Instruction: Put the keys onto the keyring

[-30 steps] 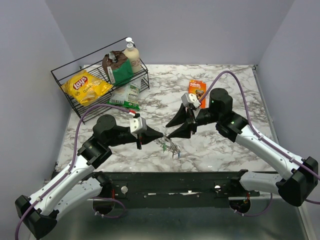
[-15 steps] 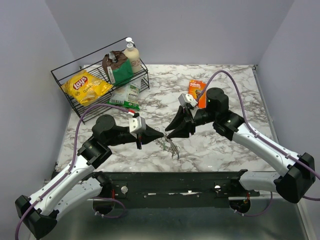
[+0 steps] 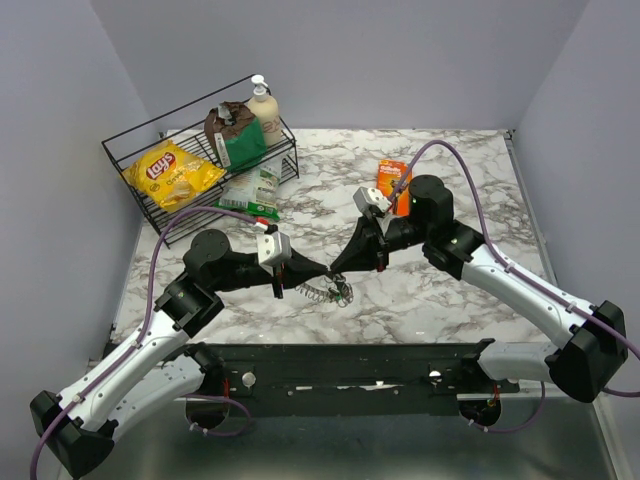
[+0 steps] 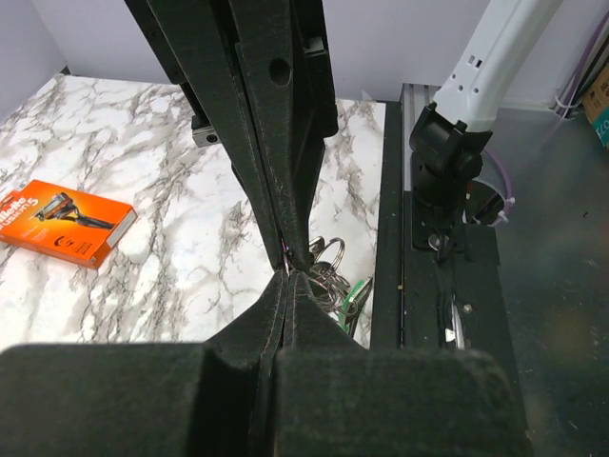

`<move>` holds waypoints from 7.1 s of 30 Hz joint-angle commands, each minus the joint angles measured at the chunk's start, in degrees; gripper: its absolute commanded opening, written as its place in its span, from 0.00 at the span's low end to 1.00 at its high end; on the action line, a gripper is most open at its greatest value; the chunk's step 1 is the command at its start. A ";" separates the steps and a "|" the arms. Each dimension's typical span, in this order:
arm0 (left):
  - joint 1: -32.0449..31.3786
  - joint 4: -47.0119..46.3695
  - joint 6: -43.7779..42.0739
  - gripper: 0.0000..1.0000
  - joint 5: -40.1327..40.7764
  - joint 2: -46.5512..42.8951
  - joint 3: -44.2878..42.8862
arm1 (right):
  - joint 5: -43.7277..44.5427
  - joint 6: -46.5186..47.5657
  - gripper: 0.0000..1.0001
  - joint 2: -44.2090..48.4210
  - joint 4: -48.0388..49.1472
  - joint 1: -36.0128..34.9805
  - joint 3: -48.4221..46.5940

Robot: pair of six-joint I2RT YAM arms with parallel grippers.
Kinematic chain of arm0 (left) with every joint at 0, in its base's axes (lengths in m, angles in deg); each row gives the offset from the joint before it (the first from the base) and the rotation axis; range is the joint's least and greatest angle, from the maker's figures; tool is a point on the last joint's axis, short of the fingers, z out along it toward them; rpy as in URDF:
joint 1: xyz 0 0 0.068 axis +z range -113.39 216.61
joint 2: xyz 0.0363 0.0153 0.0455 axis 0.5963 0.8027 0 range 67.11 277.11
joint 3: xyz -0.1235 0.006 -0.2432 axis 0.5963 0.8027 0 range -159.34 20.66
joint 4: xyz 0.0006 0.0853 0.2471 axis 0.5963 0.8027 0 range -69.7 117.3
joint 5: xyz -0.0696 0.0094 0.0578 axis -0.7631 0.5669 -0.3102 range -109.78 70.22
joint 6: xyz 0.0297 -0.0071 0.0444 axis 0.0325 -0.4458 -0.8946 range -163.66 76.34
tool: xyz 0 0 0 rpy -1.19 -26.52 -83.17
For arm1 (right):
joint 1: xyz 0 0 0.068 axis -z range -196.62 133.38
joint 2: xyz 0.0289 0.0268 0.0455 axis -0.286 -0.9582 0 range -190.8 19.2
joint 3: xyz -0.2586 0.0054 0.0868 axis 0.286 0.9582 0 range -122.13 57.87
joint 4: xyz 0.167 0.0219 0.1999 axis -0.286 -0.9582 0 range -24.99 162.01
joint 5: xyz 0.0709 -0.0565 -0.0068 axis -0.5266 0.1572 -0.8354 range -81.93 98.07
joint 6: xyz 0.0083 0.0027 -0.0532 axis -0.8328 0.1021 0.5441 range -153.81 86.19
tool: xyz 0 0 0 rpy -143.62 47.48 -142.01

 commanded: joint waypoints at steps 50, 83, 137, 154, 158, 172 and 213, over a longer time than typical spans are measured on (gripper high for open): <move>-3.32 43.29 -17.27 0.40 8.95 21.79 -30.44 | 4.01 11.34 0.00 -4.59 -16.53 -0.11 -7.17; -3.32 36.96 -17.18 0.19 8.78 21.70 -25.08 | 4.27 11.43 0.00 -3.88 -16.44 -0.11 -7.08; -3.32 29.67 -16.66 0.54 8.95 13.71 -19.19 | 4.01 11.34 0.00 -4.41 -16.44 -0.11 -7.00; -3.32 29.05 -16.92 0.49 7.55 13.87 -18.75 | 4.10 11.34 0.00 -4.23 -16.44 -0.11 -7.17; -3.41 31.16 -17.53 0.45 6.40 15.63 -19.63 | 4.19 11.34 0.00 -4.15 -16.44 -0.11 -7.17; -3.32 31.51 -17.98 0.09 4.64 18.44 -20.16 | 4.45 11.43 0.00 -4.50 -16.44 -0.11 -7.17; -3.32 -9.01 -4.79 0.00 8.51 0.52 2.17 | 3.75 3.34 0.52 2.45 -5.36 2.44 -1.72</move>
